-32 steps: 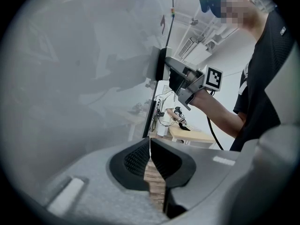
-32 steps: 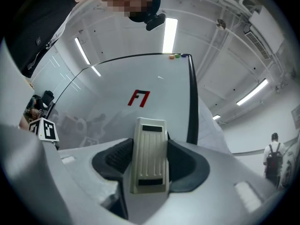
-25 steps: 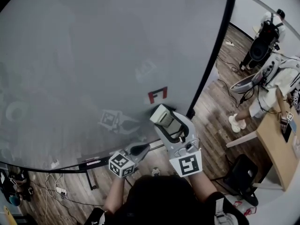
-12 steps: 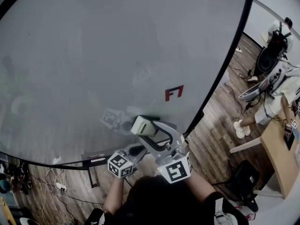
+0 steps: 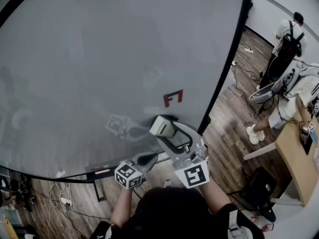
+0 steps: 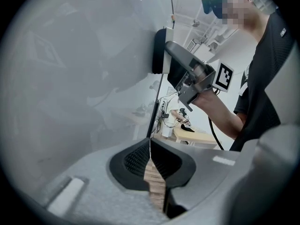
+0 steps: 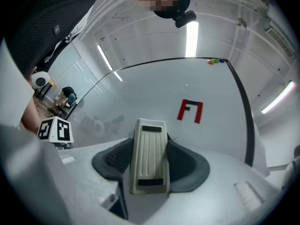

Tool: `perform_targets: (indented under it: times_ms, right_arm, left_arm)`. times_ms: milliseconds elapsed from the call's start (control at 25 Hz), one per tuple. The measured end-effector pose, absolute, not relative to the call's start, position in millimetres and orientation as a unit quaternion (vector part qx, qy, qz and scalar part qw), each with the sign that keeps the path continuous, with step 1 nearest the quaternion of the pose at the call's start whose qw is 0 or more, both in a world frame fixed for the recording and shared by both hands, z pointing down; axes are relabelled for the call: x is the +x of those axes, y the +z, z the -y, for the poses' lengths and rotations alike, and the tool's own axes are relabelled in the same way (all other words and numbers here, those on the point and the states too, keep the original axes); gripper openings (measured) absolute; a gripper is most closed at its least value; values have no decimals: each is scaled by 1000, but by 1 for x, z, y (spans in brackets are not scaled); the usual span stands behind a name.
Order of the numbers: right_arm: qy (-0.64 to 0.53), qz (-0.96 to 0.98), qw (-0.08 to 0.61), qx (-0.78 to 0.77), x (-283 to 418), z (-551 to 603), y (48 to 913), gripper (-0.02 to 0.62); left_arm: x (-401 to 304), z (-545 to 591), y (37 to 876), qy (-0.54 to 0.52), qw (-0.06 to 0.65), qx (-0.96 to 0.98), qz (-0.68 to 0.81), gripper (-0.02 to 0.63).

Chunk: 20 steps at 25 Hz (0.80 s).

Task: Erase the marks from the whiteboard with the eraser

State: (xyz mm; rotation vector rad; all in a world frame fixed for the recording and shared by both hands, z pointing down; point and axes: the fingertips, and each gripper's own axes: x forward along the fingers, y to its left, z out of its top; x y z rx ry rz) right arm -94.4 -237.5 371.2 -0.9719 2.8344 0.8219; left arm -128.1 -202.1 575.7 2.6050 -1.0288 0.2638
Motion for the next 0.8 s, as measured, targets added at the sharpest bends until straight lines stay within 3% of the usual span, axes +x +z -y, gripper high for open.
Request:
perform_targets:
  times_ms: [280, 480, 600, 800]
  right_arm:
    - [258, -888, -5, -381, -20, 280, 370, 235]
    - [193, -881, 68, -427, 22, 300, 359, 235]
    - [190, -883, 40, -428, 38, 304, 371, 235]
    - [153, -901, 58, -401, 52, 296, 385, 236]
  left_arm:
    - [-102, 206, 571, 93, 161, 918, 351, 15]
    - [-90, 207, 568, 92, 162, 918, 349, 15]
    - [-84, 208, 568, 88, 164, 919, 348, 15]
    - [-75, 209, 564, 75, 164, 920, 347, 15]
